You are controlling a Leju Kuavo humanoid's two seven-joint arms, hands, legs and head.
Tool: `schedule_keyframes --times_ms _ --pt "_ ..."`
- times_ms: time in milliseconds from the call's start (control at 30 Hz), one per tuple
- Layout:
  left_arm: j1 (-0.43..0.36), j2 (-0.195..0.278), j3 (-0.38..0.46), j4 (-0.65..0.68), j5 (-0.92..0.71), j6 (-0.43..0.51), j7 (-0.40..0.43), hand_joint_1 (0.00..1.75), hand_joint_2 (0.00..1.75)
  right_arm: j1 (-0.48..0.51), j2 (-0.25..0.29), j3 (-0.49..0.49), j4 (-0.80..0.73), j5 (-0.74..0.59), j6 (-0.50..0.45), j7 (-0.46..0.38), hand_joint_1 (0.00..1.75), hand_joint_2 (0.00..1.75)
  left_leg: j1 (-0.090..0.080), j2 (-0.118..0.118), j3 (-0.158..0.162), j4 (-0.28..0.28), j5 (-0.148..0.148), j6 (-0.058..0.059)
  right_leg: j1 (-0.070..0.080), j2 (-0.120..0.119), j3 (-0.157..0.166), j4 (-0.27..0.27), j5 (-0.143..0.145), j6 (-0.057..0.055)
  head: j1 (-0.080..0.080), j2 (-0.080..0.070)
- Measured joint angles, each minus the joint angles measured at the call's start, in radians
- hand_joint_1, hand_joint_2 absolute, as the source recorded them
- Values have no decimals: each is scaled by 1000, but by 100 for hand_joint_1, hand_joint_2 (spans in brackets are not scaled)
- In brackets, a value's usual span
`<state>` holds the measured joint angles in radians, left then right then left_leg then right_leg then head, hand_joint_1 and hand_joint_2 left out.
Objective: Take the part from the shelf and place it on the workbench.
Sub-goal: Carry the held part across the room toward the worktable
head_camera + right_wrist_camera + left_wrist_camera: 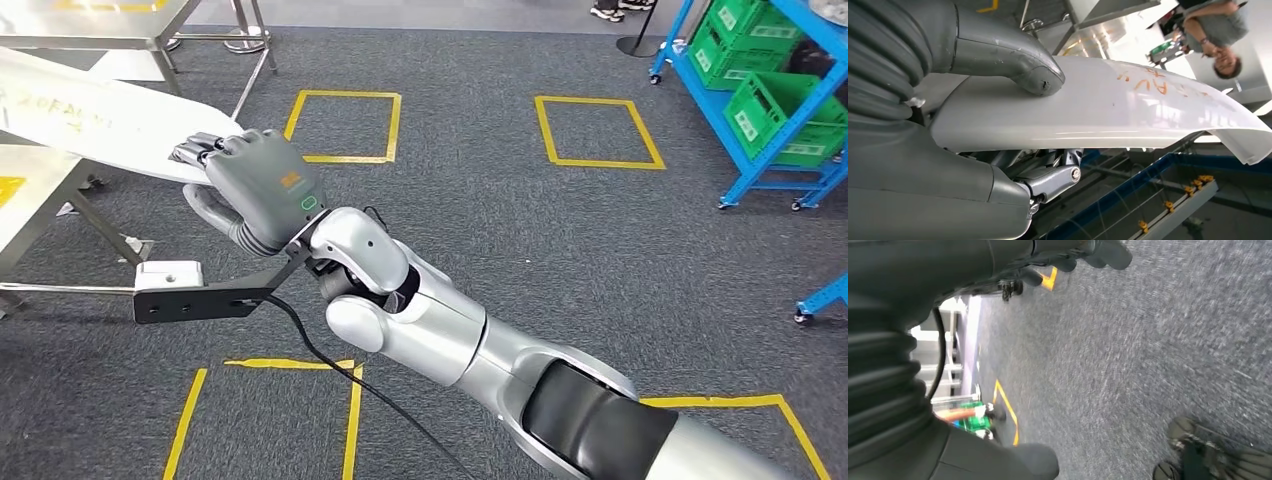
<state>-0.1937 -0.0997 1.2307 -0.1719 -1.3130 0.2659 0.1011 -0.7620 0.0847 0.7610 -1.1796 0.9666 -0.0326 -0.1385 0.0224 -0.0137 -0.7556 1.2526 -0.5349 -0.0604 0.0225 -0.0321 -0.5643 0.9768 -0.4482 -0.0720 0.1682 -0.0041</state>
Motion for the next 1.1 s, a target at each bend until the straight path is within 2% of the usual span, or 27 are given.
schedule_keyframes --times_ms 33,67,133,167,200,233,300,333,367,433,467,500,533,567,600,633,700,733,800,867,900,933,967,1000,1033,1067,1100 --pt "0 2 0 0 0 0 1 0 175 4 -1 0 0 1 0 1 175 175 3 5 -2 16 -1 -7 -2 -15 -3 4 -2 3 -1 0" --pt "1 3 0 0 0 0 3 0 175 7 -1 0 0 2 0 2 175 175 7 11 14 -6 16 -15 -6 -29 -6 11 -6 7 -1 0" --pt "0 6 0 -1 -1 0 4 0 175 8 -1 -1 -2 3 0 3 175 175 11 47 82 -120 63 -27 -11 -55 -14 32 -18 21 -2 0" --pt "-1 6 0 -1 -2 0 4 0 175 8 -1 -1 -3 3 0 3 175 175 11 66 110 -170 79 -24 -11 -65 -19 46 -26 29 -4 0" --pt "-1 7 -1 -1 -3 0 5 0 175 7 -1 -3 -4 3 0 3 175 175 10 77 125 -197 85 -16 -10 -74 -22 57 -32 36 -4 0" --pt "-1 7 -1 -1 -3 0 5 0 175 7 -2 -4 -4 3 0 2 175 175 8 80 125 -201 82 -4 -7 -82 -24 63 -36 42 -5 0" --pt "0 9 -1 -2 -3 0 7 0 175 6 -2 -6 -5 3 0 2 175 175 7 57 121 -198 87 18 -8 -97 -21 67 -39 50 -3 0" --pt "0 10 -1 -2 -2 0 7 0 175 5 -2 -7 -5 3 0 2 175 175 8 47 120 -199 89 26 -11 -88 -22 72 -47 56 -3 0" --pt "-1 10 -1 -2 -1 0 7 0 175 5 -3 -8 -6 2 -1 2 175 175 9 36 118 -201 92 33 -15 -65 -30 94 -64 62 -3 0" --pt "-2 11 -1 -2 0 0 5 0 175 7 -8 -10 -7 0 -4 1 175 175 10 14 113 -203 99 44 -23 -3 -71 190 -123 71 -2 0" --pt "-2 11 -1 -2 0 0 4 0 175 11 -11 -11 -7 -2 -6 0 175 175 10 2 108 -203 102 47 -24 16 -102 258 -156 73 -2 0" --pt "-1 11 -1 -2 1 0 4 0 175 16 -15 -11 -7 -2 -8 0 175 175 9 -12 104 -203 105 49 -24 24 -130 314 -176 72 -2 0" --pt "0 11 -1 -2 1 0 4 0 175 22 -18 -11 -7 -2 -11 -2 175 175 8 -26 99 -202 108 49 -23 27 -145 346 -182 70 -2 0" --pt "2 11 -1 -2 1 0 4 0 175 26 -20 -12 -7 -2 -13 -3 175 175 7 -41 95 -202 112 48 -23 30 -143 339 -169 66 -2 0" --pt "3 11 -1 -2 1 0 4 0 175 28 -22 -12 -7 -2 -14 -6 175 175 6 -56 92 -202 116 46 -23 36 -119 291 -139 59 -2 0" --pt "2 11 -1 -2 1 0 3 0 175 28 -22 -13 -7 -2 -17 -8 175 175 6 -68 90 -202 119 44 -22 47 -81 218 -106 52 -2 0" --pt "3 11 -1 -2 1 0 1 0 175 26 -24 -16 -7 -5 -27 -15 175 175 6 -87 87 -204 127 37 -17 64 -21 100 -66 41 -2 0" --pt "5 11 -1 -2 1 0 0 0 175 25 -24 -17 -7 -8 -33 -17 175 175 8 -91 87 -206 130 31 -13 67 -10 74 -62 39 -2 0" --pt "9 12 -1 -2 3 0 1 0 175 23 -24 -20 -7 -16 -41 -20 175 175 11 -100 85 -215 138 17 -8 63 -10 66 -55 35 -2 0" --pt "11 12 -1 -1 5 0 6 0 175 22 -22 -23 -7 -19 -47 -21 175 175 9 -72 77 -208 131 8 -11 55 -8 55 -40 25 -4 0" --pt "11 13 -1 -1 6 -1 10 0 175 22 -21 -24 -7 -20 -49 -21 175 175 6 -49 65 -181 110 7 -13 50 -9 48 -32 19 -7 0" --pt "9 13 -1 -1 6 -1 13 0 175 22 -21 -26 -7 -19 -51 -20 175 175 6 -22 47 -135 79 7 -13 44 -9 45 -26 15 -10 0" --pt "8 13 -1 -1 6 -2 16 0 175 24 -21 -28 -6 -19 -52 -20 175 175 4 -6 24 -74 43 5 -12 40 -13 44 -23 11 -13 0" --pt "7 14 -1 -1 6 -2 19 0 175 27 -21 -29 -5 -18 -53 -19 175 175 5 0 2 -12 12 3 -11 34 -16 45 -21 9 -14 0" --pt "7 15 -1 -1 6 -2 22 0 175 30 -21 -30 -4 -17 -53 -18 175 175 4 1 -10 30 -3 0 -11 28 -20 47 -20 9 -14 0" --pt "7 15 -1 -1 6 -2 24 0 175 32 -21 -31 -2 -17 -53 -17 175 175 4 2 -6 40 -2 -1 -10 22 -24 49 -19 10 -14 0" --pt "8 15 -1 -1 6 -2 26 0 175 32 -21 -31 -2 -17 -52 -17 175 175 4 4 18 10 15 -2 -10 17 -27 53 -19 11 -15 0"
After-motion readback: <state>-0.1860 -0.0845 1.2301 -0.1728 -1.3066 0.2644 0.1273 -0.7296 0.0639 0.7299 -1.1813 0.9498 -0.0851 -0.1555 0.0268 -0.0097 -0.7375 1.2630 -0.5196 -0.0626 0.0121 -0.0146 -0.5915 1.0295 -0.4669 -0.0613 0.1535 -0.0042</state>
